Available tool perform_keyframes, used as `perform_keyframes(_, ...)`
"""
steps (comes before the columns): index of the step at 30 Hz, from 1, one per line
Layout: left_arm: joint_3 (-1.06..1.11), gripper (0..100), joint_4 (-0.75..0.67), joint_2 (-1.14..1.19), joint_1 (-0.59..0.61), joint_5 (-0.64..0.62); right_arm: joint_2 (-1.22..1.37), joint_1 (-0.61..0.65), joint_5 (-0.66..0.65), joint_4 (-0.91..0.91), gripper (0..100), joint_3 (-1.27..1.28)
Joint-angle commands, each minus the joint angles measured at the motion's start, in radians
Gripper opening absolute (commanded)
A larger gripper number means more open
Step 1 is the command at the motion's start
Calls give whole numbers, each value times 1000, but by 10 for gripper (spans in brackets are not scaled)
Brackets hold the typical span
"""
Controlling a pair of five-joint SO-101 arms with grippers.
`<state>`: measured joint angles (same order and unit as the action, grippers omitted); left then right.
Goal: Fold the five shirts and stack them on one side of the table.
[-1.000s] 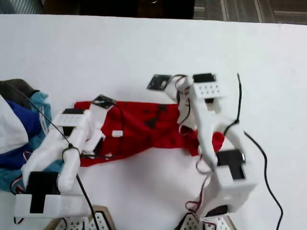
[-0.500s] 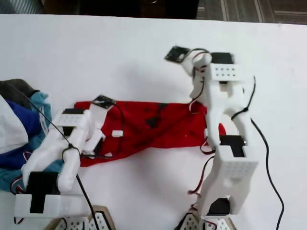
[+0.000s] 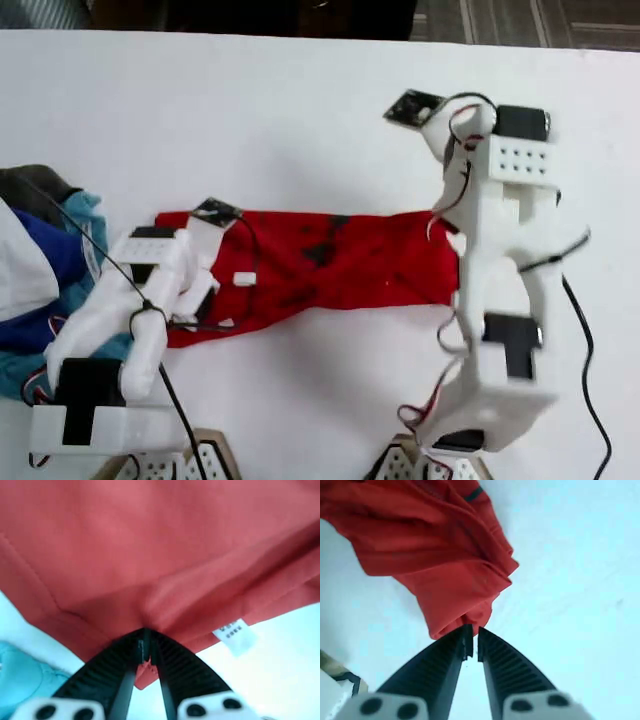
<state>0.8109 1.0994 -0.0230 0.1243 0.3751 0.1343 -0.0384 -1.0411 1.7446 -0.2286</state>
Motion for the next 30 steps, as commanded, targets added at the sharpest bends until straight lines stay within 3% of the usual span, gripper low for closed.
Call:
perform_keyframes(1,-16,26,-11,26,-5,2,-246,47,-46,-13,23,278)
perform_keyframes(6,-18,26,-11,26,-5,2,-420,130,-43,-282,22,712)
perform_keyframes(10,-18,26,-11,26,-5,2,-414,176,51,-473,22,872)
perform_keyframes(20,-18,26,-11,26,-5,2,-189,321,290,-750,22,853)
perform_keyframes(25,-16,26,-11,26,-5,2,-140,377,425,-759,22,710)
perform_keyframes(30,-16,26,-11,28,-5,2,-107,406,445,-766,22,597)
